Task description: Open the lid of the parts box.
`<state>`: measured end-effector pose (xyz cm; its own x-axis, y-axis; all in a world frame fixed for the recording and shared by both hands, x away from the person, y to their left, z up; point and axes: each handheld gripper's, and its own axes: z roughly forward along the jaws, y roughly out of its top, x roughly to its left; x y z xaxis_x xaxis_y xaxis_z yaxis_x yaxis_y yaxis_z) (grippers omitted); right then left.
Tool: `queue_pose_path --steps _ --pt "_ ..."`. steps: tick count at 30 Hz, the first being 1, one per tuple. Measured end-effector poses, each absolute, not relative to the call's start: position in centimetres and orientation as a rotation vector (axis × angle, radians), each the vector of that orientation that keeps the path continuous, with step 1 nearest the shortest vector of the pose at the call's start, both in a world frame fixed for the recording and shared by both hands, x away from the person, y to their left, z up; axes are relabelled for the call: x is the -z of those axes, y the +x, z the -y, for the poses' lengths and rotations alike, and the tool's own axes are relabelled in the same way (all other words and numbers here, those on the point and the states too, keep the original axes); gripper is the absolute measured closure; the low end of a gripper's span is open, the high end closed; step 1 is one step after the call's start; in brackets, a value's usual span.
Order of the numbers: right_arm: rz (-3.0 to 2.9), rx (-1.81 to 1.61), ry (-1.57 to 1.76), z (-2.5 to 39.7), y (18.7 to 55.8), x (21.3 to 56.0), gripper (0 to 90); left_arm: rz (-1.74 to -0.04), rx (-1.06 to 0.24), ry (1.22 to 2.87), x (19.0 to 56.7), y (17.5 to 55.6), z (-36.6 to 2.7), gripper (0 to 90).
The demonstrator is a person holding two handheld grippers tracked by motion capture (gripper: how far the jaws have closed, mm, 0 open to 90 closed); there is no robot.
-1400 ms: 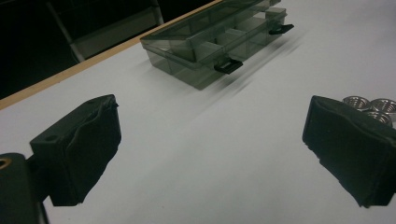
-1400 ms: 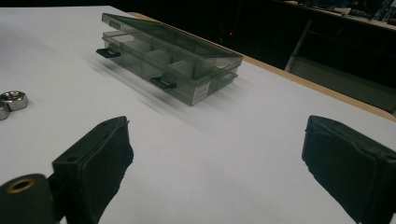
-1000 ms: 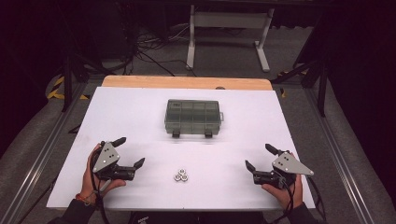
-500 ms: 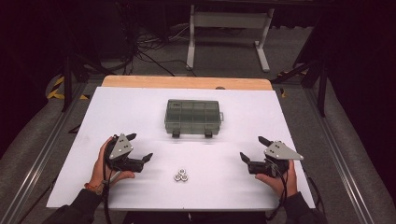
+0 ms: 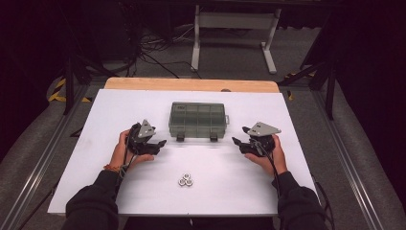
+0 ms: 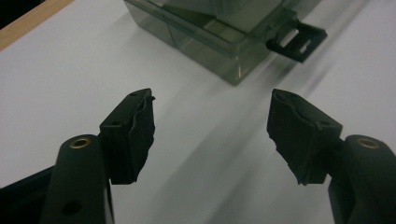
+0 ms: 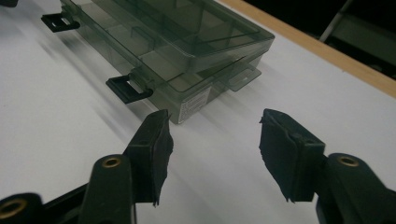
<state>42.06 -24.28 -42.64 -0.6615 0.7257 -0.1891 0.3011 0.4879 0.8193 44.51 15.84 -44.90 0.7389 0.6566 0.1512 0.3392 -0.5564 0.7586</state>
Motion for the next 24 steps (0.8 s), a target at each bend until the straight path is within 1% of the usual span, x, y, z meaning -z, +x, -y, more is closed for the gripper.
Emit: queue_pose_path --steps 1,2,3,4,6,7,8,11,13,15,19,22,24 --pt "-2.228 -1.073 0.864 24.0 42.6 42.5 47.6 -0.750 -0.536 2.187 44.8 44.8 -15.6 36.5" --pt "-2.240 -1.076 0.866 23.8 42.9 42.3 49.8 -0.750 -0.532 2.186 44.8 45.0 -15.5 37.8" --pt "-2.257 -1.079 0.852 23.2 43.4 41.9 51.4 -0.761 -0.508 2.178 44.7 45.6 -15.2 41.8" --pt "-2.257 -1.079 0.852 23.2 43.4 41.9 51.4 -0.761 -0.508 2.178 44.7 45.6 -15.2 43.2" --pt "-2.285 -1.070 0.853 22.7 43.9 41.8 56.1 -0.767 -0.503 2.164 44.6 46.0 -15.0 44.4" --pt "-2.295 -1.049 0.859 22.6 44.0 41.9 57.2 -0.759 -0.494 2.159 44.6 46.0 -14.9 46.3" --pt "-2.324 -1.028 0.873 22.4 44.5 42.3 60.6 -0.758 -0.496 2.161 44.7 46.1 -14.9 49.7" --pt "-2.344 -1.000 0.893 22.2 44.9 42.9 61.7 -0.768 -0.472 2.188 45.2 46.3 -14.8 50.4" --pt "-2.341 -1.017 0.911 22.1 45.3 43.2 65.3 -0.777 -0.474 2.191 45.4 46.5 -14.8 52.1" --pt "-2.340 -1.014 0.916 21.8 45.5 43.3 71.2 -0.772 -0.469 2.188 45.5 46.6 -14.8 53.7" --pt "-2.348 -1.022 0.910 21.6 45.5 43.3 76.8 -0.747 -0.444 2.182 45.5 46.6 -14.8 59.5" --pt "-2.362 -1.047 0.910 21.8 45.4 43.3 77.2 -0.739 -0.441 2.189 45.4 46.5 -14.6 62.2" --pt "-2.374 -1.060 0.892 21.7 45.1 43.1 79.4 -0.734 -0.430 2.181 45.3 46.4 -14.6 64.5"
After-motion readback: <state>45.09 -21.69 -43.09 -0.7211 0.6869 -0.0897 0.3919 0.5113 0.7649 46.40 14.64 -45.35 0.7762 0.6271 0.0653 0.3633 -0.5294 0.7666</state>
